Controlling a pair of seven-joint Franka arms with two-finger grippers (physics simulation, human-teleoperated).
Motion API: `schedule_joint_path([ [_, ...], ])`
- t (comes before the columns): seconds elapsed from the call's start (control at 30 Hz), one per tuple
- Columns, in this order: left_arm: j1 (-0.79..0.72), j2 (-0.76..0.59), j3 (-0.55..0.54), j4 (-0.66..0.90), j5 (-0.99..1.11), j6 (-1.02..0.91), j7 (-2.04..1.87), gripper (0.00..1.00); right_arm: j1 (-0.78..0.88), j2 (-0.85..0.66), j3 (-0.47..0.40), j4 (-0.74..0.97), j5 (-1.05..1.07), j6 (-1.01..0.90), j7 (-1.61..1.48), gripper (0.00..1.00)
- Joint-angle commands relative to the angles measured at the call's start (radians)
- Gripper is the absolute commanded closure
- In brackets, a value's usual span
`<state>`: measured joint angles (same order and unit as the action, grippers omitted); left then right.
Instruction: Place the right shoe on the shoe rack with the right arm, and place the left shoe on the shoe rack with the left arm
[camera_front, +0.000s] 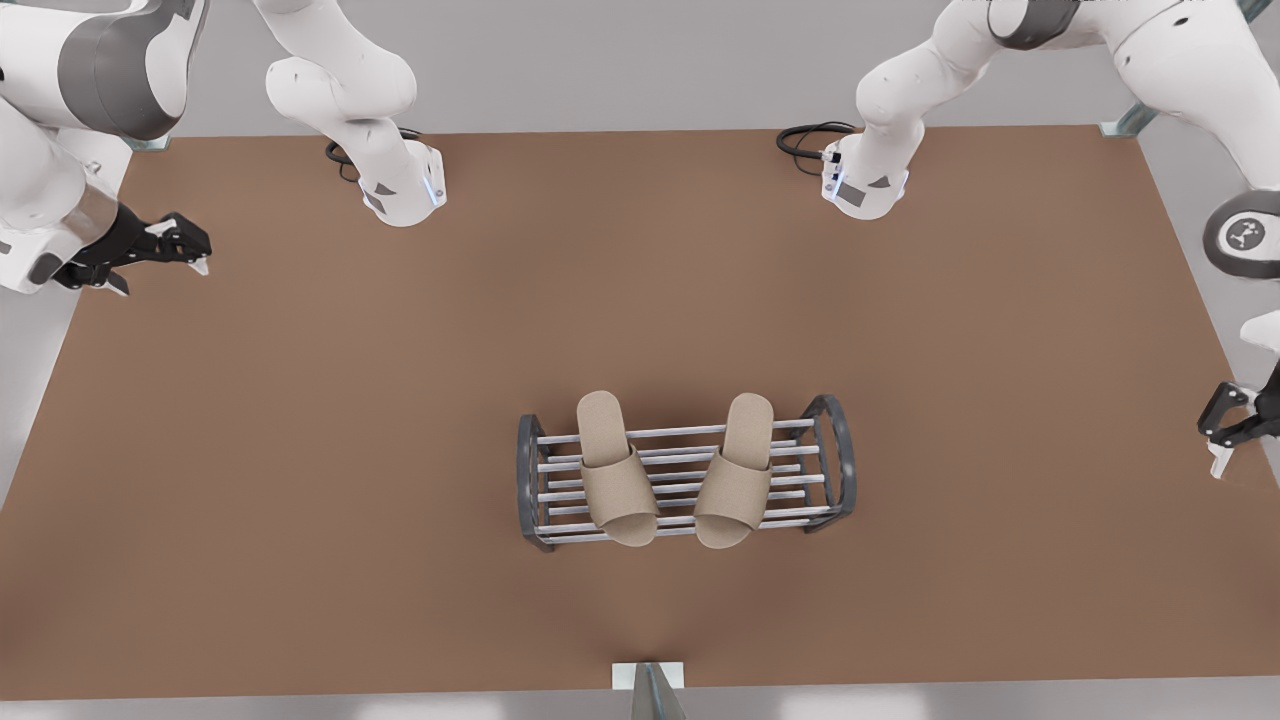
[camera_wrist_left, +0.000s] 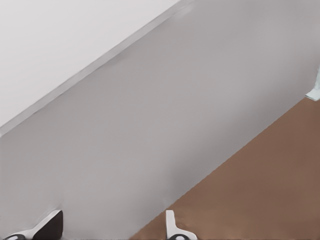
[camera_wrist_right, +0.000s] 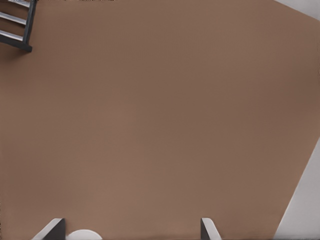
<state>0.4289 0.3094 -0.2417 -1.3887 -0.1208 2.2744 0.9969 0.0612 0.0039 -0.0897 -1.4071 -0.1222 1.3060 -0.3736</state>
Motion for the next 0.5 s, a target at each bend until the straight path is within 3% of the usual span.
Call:
schedule_joint_path([
  [0.0, -0.122, 0.008, 0.094, 0.016, 0.277, -0.932, -0.812, 0.0, 0.101, -0.001, -0.012, 0.0, 0.003, 0.004, 0.337, 0.0],
  [0.07, -0.223, 0.017, 0.082, -0.127, 0.116, -0.824, -1.448, 0.0, 0.101, -0.001, -0.012, -0.001, 0.003, 0.004, 0.334, 0.0],
  [0.1, -0.283, -0.035, 0.079, -0.261, 0.137, -0.63, -1.664, 0.0, 0.101, -0.001, -0.012, -0.001, 0.003, 0.004, 0.334, 0.0],
  [0.13, -0.328, -0.058, 0.059, -0.322, 0.257, -0.615, -1.634, 0.0, 0.101, -0.001, -0.012, -0.001, 0.003, 0.004, 0.334, 0.0],
  [0.17, -0.328, -0.058, -0.008, -0.363, 0.253, -0.638, -1.35, 0.0, 0.103, -0.001, -0.012, -0.001, 0.003, 0.004, 0.334, 0.0],
  [0.23, -0.326, -0.076, -0.007, -0.276, 0.208, -0.771, -1.005, 0.0, 0.103, -0.001, -0.012, -0.001, 0.003, 0.004, 0.334, 0.0],
  [0.37, -0.328, -0.073, 0.019, -0.122, 0.179, -0.947, -1.009, 0.0, 0.103, -0.001, -0.012, -0.001, 0.006, 0.006, 0.334, 0.0],
  [0.47, -0.332, -0.073, 0.038, -0.118, 0.167, -0.944, -1.012, 0.0, 0.103, 0.001, -0.012, -0.001, 0.006, 0.006, 0.334, 0.0],
])
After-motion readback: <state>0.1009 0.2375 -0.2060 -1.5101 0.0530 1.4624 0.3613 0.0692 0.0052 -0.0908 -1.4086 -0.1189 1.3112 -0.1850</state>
